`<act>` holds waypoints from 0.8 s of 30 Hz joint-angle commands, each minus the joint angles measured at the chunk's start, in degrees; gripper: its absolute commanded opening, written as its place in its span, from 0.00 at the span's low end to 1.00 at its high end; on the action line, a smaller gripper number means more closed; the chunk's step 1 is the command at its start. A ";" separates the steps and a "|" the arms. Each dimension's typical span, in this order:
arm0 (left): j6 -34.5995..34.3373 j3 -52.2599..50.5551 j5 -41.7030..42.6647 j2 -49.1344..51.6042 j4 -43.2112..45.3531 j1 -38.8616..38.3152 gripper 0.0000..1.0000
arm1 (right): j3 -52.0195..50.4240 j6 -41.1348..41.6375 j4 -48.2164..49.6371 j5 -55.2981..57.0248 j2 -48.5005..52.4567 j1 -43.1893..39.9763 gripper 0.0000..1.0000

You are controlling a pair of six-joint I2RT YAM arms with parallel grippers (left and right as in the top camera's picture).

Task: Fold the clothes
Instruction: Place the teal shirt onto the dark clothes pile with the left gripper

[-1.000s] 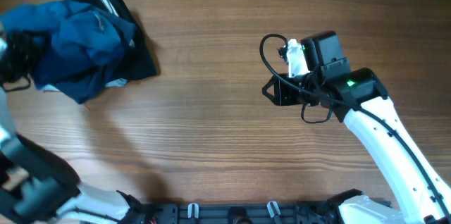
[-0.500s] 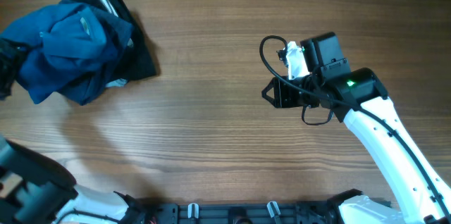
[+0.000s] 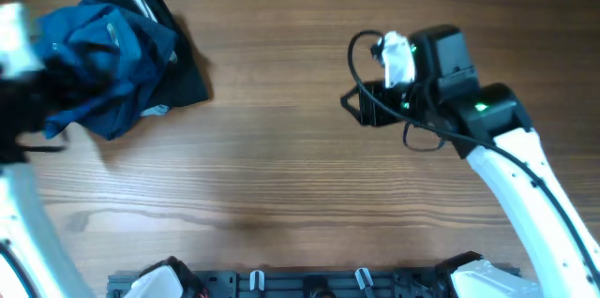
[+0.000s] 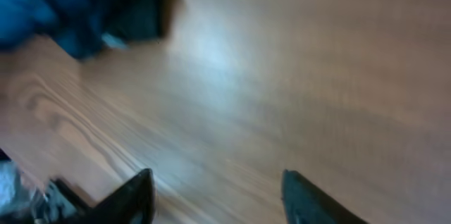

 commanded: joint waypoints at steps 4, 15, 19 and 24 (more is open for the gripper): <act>-11.74 0.59 -36.63 -9.11 -10.56 -31.80 1.00 | 9.70 -1.09 2.71 2.10 -10.29 -0.17 0.97; -16.37 0.57 -39.56 -9.77 -15.61 -45.90 1.00 | 9.73 -0.04 -2.71 4.70 -15.19 -0.17 1.00; -16.37 0.57 -39.56 -9.77 -15.65 -45.90 1.00 | 9.73 13.44 -4.90 2.73 -14.34 -0.17 1.00; -16.37 0.57 -39.56 -9.77 -15.63 -45.90 1.00 | 9.73 26.95 -6.08 4.66 -12.59 -0.44 1.00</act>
